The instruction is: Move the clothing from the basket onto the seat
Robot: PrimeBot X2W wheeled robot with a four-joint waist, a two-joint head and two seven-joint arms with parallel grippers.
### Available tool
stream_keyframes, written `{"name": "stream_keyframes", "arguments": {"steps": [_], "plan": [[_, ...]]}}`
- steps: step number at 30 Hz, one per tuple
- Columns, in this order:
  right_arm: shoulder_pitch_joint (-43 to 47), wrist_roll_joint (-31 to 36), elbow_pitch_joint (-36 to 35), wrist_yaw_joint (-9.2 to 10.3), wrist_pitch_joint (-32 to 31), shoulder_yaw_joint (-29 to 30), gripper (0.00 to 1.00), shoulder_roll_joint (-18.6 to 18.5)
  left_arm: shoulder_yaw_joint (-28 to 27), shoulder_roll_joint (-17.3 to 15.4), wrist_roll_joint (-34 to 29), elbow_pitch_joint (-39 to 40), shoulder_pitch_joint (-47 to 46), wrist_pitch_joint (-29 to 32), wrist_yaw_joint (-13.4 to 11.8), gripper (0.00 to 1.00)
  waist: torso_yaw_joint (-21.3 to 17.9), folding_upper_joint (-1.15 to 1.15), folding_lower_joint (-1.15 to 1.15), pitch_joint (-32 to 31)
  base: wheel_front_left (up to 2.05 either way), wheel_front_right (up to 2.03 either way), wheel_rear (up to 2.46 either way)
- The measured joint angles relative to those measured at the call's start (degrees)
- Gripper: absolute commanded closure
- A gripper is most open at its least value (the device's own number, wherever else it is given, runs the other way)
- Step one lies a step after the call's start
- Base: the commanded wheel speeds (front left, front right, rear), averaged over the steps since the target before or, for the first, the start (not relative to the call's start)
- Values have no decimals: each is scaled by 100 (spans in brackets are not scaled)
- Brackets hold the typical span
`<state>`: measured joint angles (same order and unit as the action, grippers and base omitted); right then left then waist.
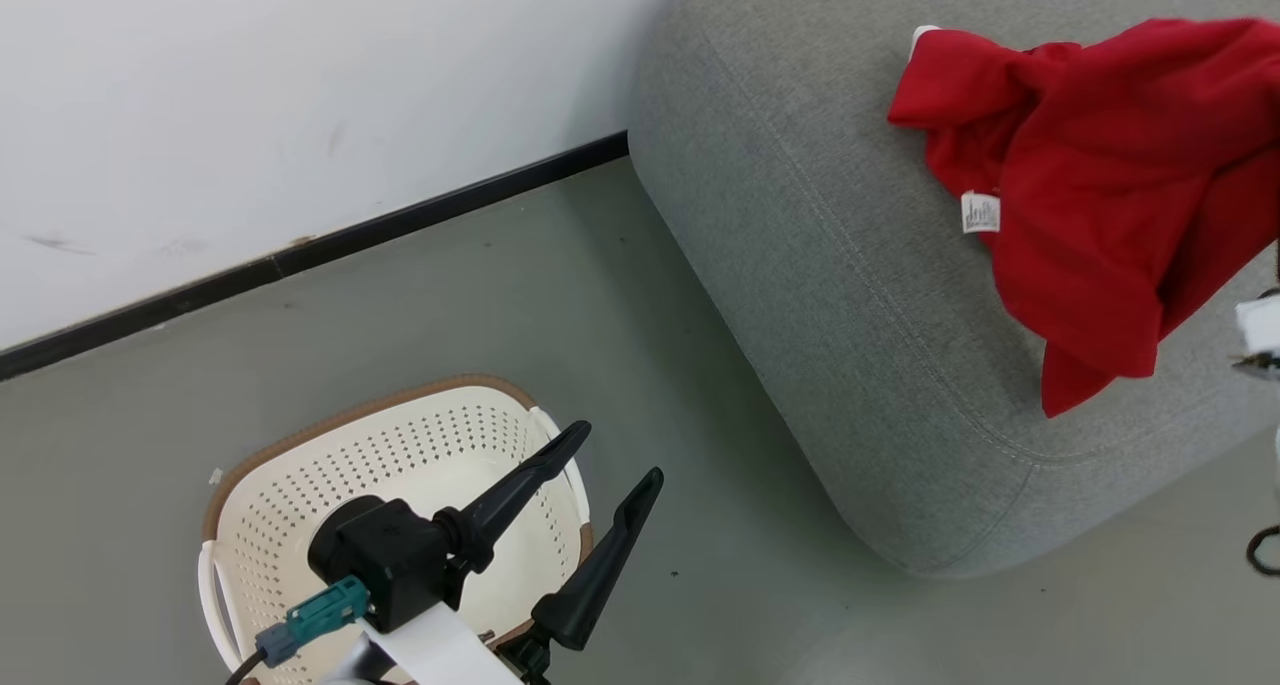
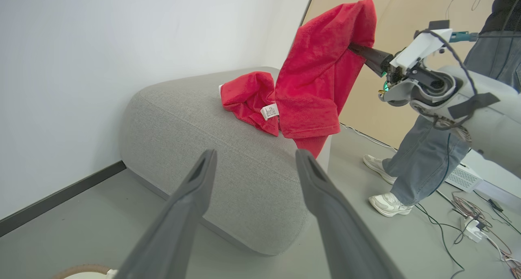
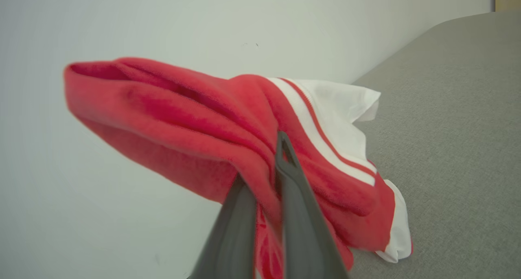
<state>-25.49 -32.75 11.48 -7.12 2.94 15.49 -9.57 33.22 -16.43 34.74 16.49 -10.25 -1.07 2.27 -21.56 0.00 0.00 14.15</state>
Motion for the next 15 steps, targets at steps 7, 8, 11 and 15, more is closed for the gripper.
{"name": "stream_keyframes", "arguments": {"steps": [7, 8, 11, 15], "plan": [[-849, -5, 509, 0, -485, 498, 100, -81, 3, 5, 1, 7, -90, 1, 25, 0, 148, 0, 0, 160, 0, 0, 0], [-992, 3, 584, 0, -537, 564, 100, -104, 4, 12, 1, 8, -90, 1, 37, 0, 173, 0, 0, 180, 0, 0, 0], [-1376, 80, 789, 0, -689, 767, 100, -204, 22, 18, 2, 7, -90, 0, 42, 0, 250, 0, 0, 235, 0, 0, 0], [-1693, 318, 948, 0, -803, 938, 100, -319, 44, 22, 3, 4, -90, 0, 42, 0, 331, 0, 0, 286, 0, 0, 0]]}}
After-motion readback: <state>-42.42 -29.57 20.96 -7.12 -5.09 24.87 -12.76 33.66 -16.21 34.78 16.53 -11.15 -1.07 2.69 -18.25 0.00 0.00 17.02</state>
